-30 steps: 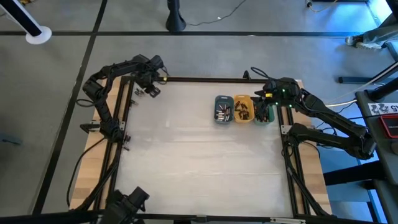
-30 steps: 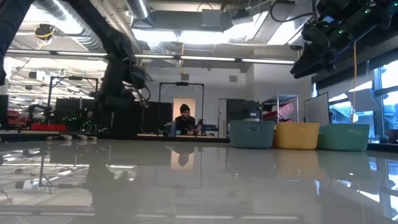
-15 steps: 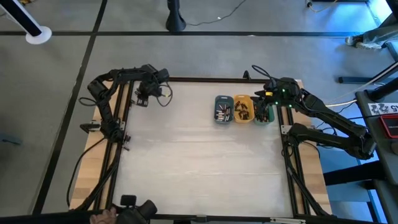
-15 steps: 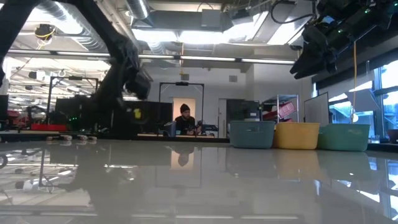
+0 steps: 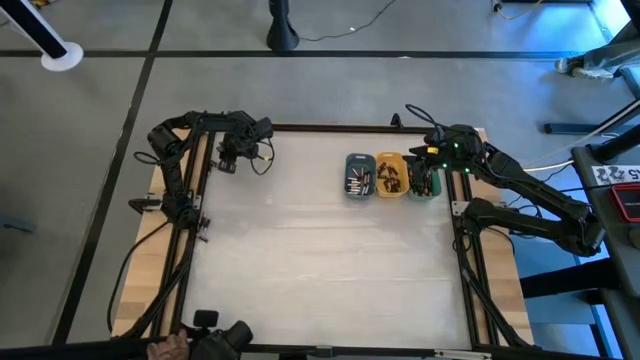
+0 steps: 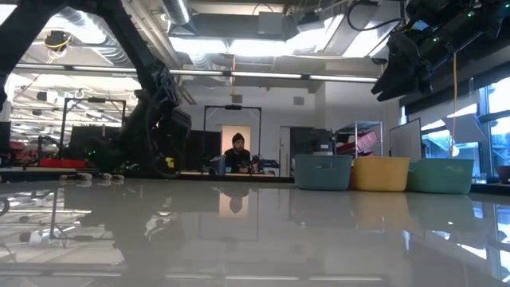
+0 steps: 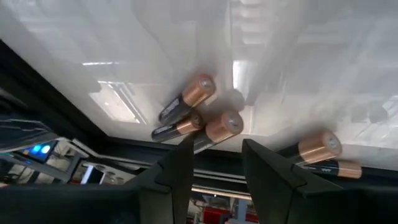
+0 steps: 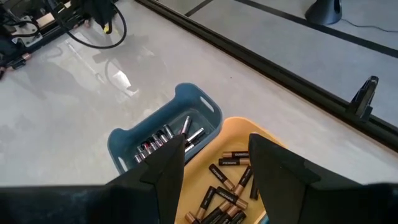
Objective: Sort batteries
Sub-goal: Put the black battery into the green bin
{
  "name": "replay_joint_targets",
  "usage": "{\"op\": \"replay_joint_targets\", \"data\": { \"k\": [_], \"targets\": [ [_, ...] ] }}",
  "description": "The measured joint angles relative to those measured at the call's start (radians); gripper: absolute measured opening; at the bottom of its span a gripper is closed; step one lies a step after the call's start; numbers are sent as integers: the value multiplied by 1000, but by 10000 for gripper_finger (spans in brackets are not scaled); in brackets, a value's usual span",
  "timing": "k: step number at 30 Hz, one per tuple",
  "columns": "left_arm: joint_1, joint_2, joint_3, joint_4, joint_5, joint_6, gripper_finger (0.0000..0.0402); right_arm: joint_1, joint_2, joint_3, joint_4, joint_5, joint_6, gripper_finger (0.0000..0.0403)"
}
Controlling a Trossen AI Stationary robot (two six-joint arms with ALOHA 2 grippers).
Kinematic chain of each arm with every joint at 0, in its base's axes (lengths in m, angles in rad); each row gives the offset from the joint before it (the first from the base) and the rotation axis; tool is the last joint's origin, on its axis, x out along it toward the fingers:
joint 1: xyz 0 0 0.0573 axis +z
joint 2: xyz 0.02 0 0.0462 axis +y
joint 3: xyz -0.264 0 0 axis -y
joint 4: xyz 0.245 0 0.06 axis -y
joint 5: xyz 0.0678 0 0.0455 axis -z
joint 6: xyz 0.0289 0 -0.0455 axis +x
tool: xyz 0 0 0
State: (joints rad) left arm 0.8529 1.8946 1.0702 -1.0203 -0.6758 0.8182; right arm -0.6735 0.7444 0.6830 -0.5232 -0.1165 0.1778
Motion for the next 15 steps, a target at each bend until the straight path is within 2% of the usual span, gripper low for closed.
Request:
{"op": "replay_joint_targets", "data": {
  "k": [8,15],
  "targets": [
    [5,4,0,16,4,1,127,0,0,0,-1,0,1,182],
    [3,87,3,-7,18,-16,127,0,0,0,-2,-20,2,182]
  ]
}}
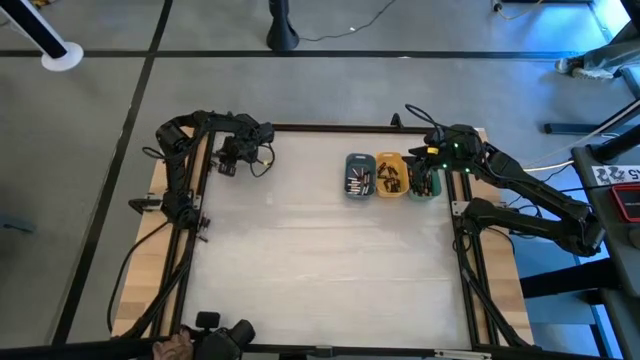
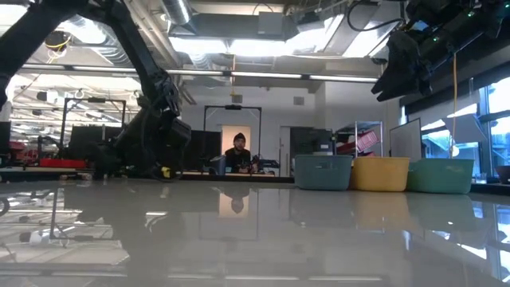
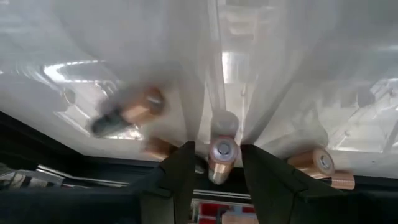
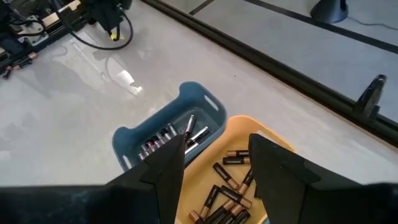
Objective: Sort batteries
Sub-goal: Put the black battery into the green bin
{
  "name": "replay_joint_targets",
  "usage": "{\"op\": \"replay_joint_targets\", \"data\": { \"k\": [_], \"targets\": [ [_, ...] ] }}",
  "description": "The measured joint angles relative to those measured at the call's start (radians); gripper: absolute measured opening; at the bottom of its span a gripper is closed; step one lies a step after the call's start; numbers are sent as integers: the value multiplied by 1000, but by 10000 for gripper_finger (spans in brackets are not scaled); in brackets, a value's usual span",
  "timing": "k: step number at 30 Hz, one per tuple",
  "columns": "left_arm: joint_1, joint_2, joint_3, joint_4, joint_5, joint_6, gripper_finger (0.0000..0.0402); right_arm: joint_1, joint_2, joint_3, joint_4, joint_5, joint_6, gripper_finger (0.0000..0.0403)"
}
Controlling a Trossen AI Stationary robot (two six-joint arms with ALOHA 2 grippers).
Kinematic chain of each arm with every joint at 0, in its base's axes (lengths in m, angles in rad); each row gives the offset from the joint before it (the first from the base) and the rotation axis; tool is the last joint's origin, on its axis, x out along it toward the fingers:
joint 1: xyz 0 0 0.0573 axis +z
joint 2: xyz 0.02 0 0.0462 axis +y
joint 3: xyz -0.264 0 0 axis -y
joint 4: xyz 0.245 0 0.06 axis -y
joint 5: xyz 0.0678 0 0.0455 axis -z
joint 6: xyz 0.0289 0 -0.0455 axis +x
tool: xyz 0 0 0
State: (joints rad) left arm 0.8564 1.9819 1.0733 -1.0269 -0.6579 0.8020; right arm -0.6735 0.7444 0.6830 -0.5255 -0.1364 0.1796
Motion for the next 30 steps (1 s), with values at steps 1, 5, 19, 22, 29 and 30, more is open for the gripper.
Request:
{"op": "replay_joint_targets", "data": {
  "k": [1,5,19,22,29,30],
  "targets": [
    [0,8,0,-3,-7,-6,127,0,0,0,-2,-11,2,182],
    [3,19,0,-4,-9,-12,126,0,0,0,-3,-24,5,182],
    [-55,22,6,-31,36,-35,38,0,0,0,0,-13,5,182],
    [-87,19,10,-38,37,-35,38,0,0,0,0,-13,6,182],
    [-169,19,56,-71,114,-30,38,0,0,0,0,-12,6,182],
    [-180,19,67,-77,136,-32,38,0,0,0,0,-12,6,182]
  ]
}}
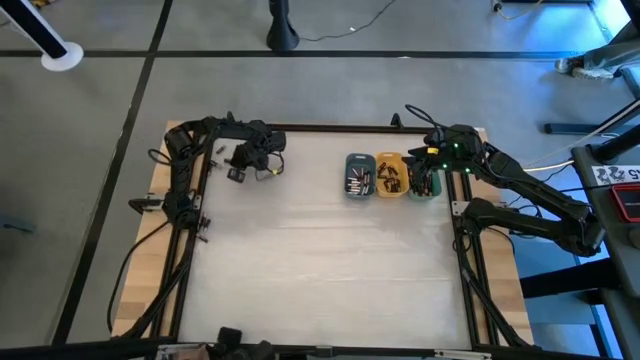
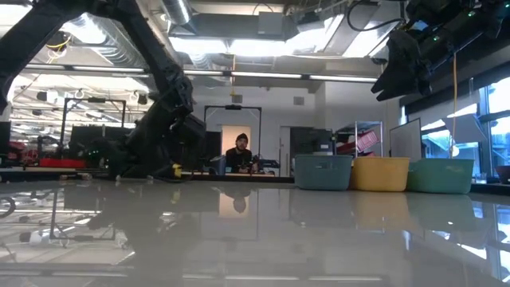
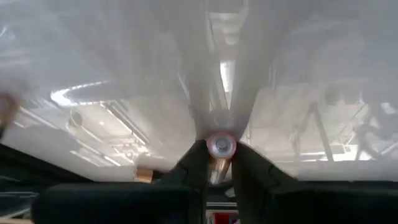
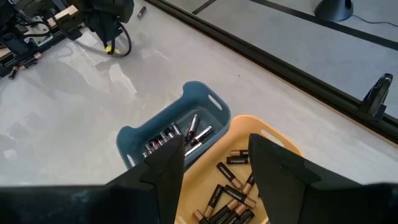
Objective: Sort batteries
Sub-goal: Put the black battery into the green bin
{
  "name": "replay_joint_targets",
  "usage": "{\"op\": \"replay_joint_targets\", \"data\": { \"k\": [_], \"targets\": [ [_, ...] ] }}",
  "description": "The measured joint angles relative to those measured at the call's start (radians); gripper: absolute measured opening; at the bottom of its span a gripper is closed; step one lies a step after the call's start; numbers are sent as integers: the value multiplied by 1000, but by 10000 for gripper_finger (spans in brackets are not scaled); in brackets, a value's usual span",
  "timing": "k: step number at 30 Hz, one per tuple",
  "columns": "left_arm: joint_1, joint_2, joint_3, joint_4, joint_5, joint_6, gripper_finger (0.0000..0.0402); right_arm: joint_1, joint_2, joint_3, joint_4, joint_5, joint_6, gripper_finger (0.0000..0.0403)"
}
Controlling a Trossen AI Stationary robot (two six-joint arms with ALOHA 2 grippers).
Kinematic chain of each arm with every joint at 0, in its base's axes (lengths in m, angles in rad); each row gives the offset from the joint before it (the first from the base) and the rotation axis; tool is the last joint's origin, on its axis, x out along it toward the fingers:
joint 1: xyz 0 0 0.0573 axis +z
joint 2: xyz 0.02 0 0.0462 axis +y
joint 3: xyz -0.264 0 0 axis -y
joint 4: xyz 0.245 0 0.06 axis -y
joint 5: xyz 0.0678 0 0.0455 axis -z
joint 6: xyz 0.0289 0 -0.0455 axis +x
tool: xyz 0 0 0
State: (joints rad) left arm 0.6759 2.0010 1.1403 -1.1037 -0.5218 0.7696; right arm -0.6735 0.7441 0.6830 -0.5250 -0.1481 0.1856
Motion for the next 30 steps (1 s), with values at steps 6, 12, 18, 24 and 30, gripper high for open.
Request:
{"op": "replay_joint_targets", "data": {
  "k": [6,12,18,24,30],
  "targets": [
    [-53,0,83,-45,214,-33,38,0,0,0,0,1,0,182],
    [-83,-26,188,-2,567,-64,38,0,0,0,0,1,0,182],
    [-81,-95,253,51,697,-114,38,-1,0,0,1,2,0,182],
    [-88,-154,288,87,790,-174,37,-1,0,0,2,2,0,182],
    [-125,-219,295,337,1053,-312,40,-1,0,0,17,-12,0,182]
  ]
}}
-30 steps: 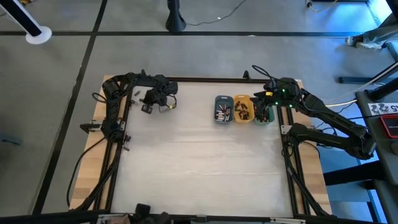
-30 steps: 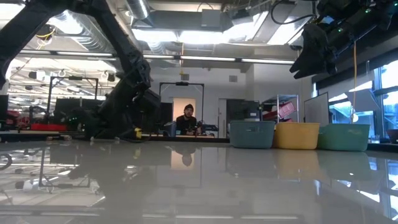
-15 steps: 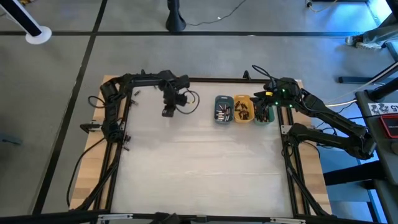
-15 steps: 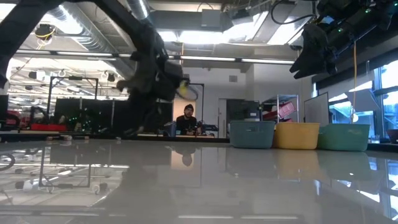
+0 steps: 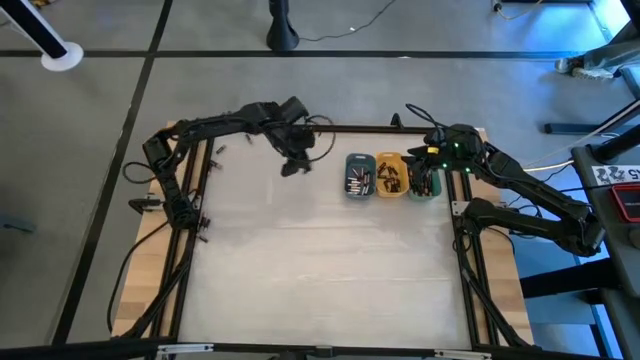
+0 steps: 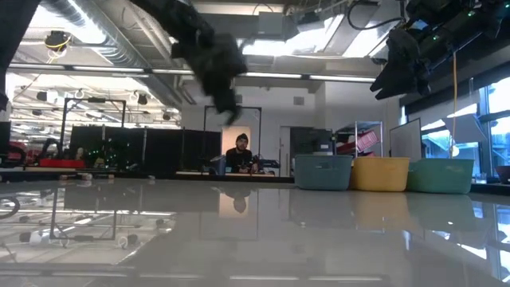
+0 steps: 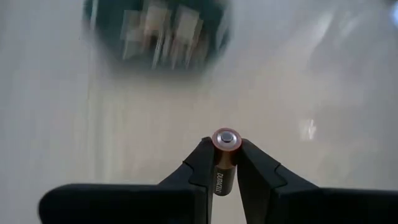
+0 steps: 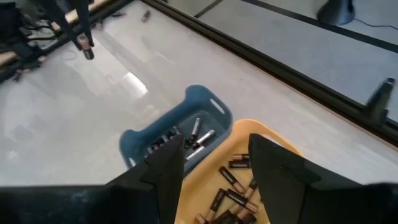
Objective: Sort batteries
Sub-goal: Put the black battery into the green bin
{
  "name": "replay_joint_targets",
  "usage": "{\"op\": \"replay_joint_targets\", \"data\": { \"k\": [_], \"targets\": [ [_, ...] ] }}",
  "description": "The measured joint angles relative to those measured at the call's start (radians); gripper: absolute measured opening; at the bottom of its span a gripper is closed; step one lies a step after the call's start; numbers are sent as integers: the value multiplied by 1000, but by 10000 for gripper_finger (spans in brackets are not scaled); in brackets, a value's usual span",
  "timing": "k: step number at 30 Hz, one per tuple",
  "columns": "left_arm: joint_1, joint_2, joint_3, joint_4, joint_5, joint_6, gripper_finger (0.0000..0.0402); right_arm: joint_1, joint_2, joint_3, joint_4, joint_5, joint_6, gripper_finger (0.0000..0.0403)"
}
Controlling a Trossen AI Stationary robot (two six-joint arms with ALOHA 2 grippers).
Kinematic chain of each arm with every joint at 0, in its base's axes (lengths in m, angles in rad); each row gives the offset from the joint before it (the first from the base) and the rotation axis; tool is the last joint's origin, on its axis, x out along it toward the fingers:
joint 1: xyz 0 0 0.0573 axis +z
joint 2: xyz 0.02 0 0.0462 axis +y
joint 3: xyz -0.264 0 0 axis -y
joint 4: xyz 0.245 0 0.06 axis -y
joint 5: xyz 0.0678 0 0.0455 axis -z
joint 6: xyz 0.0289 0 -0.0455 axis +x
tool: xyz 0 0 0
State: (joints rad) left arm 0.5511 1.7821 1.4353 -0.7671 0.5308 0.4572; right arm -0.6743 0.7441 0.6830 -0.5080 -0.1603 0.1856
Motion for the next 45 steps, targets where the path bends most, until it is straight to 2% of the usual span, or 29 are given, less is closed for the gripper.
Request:
{"op": "replay_joint_targets", "data": {
  "k": [4,11,14,17,19,22,25,32,38,45],
  "targets": [
    [-45,-23,0,284,133,-79,37,1,0,0,32,-105,-7,182],
    [-121,-26,-43,862,158,-243,47,1,0,-39,188,-366,4,182],
    [-156,-26,-67,1006,162,-279,51,1,0,-80,317,-468,44,182],
    [-181,-26,-88,1094,160,-319,52,1,14,-102,437,-488,80,182],
    [-197,-26,-104,1147,117,-353,53,5,32,-104,505,-492,61,182],
    [-219,-26,-119,1178,31,-407,54,52,72,-104,601,-505,1,182],
    [-231,-26,-119,1181,8,-432,49,116,120,-103,695,-504,-56,182],
    [-245,-26,-119,1179,-11,-427,43,210,238,-91,783,-370,-98,184],
    [-245,-26,-119,1168,-21,-426,48,219,274,-69,797,-417,-98,226],
    [-246,-11,-119,1172,-39,-446,43,219,276,-66,800,-389,-89,277]
  ]
}}
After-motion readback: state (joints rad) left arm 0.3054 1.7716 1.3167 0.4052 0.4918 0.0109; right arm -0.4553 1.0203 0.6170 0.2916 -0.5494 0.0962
